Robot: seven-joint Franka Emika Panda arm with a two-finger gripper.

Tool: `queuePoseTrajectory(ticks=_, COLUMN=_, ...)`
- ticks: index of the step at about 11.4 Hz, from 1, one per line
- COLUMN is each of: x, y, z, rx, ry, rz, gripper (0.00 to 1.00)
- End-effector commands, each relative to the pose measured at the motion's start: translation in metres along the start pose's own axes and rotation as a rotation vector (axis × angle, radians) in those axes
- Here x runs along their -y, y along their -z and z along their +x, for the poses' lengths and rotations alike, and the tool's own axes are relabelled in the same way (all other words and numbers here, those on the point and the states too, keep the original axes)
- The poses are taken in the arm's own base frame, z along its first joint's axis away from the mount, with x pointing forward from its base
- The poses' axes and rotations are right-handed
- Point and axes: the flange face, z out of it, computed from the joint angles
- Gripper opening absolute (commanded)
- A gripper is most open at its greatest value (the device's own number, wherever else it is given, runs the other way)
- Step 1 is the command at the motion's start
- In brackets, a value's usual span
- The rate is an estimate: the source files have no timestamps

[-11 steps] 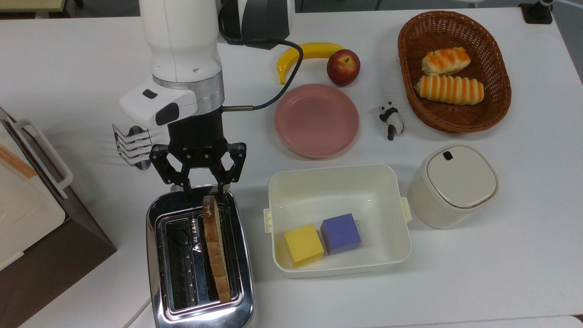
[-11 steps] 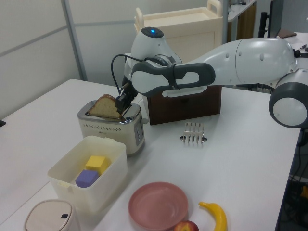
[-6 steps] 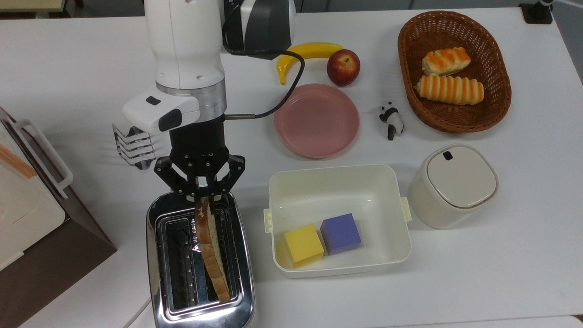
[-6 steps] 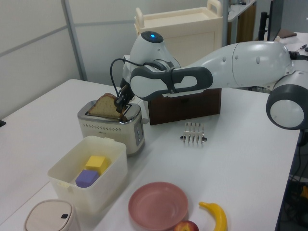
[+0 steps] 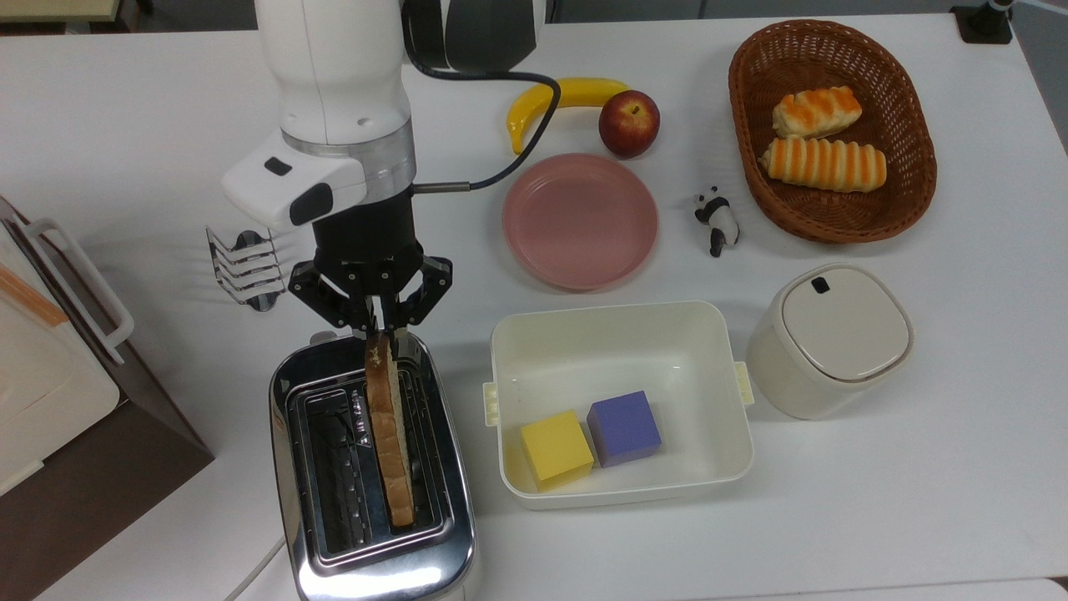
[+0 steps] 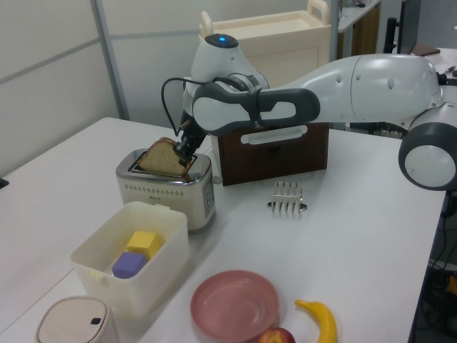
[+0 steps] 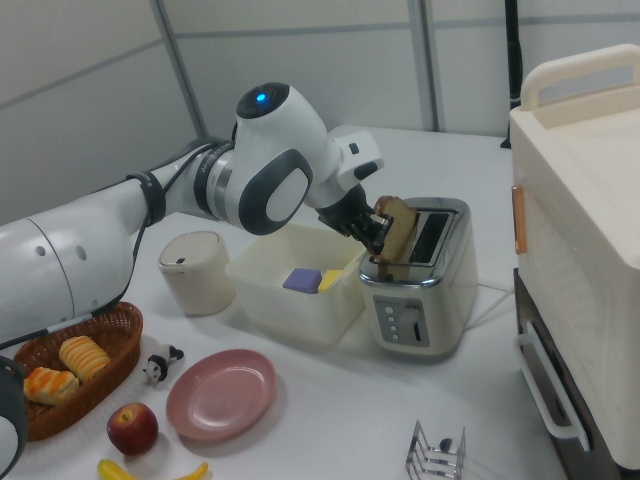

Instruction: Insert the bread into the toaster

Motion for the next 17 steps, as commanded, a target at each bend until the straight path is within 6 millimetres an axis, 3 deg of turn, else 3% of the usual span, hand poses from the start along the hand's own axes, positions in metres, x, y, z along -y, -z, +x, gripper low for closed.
queuePoseTrajectory(ticks=1, x=0.004, y=0.014, z=-0.007, rx=0.036, ry=-0.057, rz=0.041, gripper=0.18)
queuePoseTrajectory(ticks=2, x=0.004, y=0.015, z=-0.006, rx=0.03, ry=-0.063, rz=0.041, gripper=0.26)
queuePoseTrajectory(ticks=3, x=0.004, y=0.015, z=-0.006, rx=0.03, ry=-0.063, rz=0.041, gripper=0.41)
queuePoseTrajectory(ticks=7, x=0.004, y=0.017, z=-0.005, rx=0.028, ry=-0.086, rz=0.041, gripper=0.54)
queuePoseTrajectory(ticks=10, x=0.005, y=0.038, z=-0.013, rx=0.077, ry=-0.097, rz=0.042, gripper=0.75)
queuePoseTrajectory(ticks=11, x=0.001, y=0.04, z=-0.023, rx=0.159, ry=-0.094, rz=0.043, gripper=1.0)
queuePoseTrajectory(ticks=14, x=-0.001, y=0.062, z=-0.054, rx=0.359, ry=-0.031, rz=-0.042, gripper=1.0)
queuePoseTrajectory(ticks=15, x=0.0, y=0.08, z=-0.062, rx=0.413, ry=-0.027, rz=-0.042, gripper=1.0)
queuePoseTrajectory(ticks=16, x=0.006, y=0.098, z=-0.069, rx=0.457, ry=-0.021, rz=-0.031, gripper=1.0)
queuePoseTrajectory(ticks=17, x=0.024, y=0.115, z=-0.074, rx=0.483, ry=-0.014, rz=-0.021, gripper=1.0)
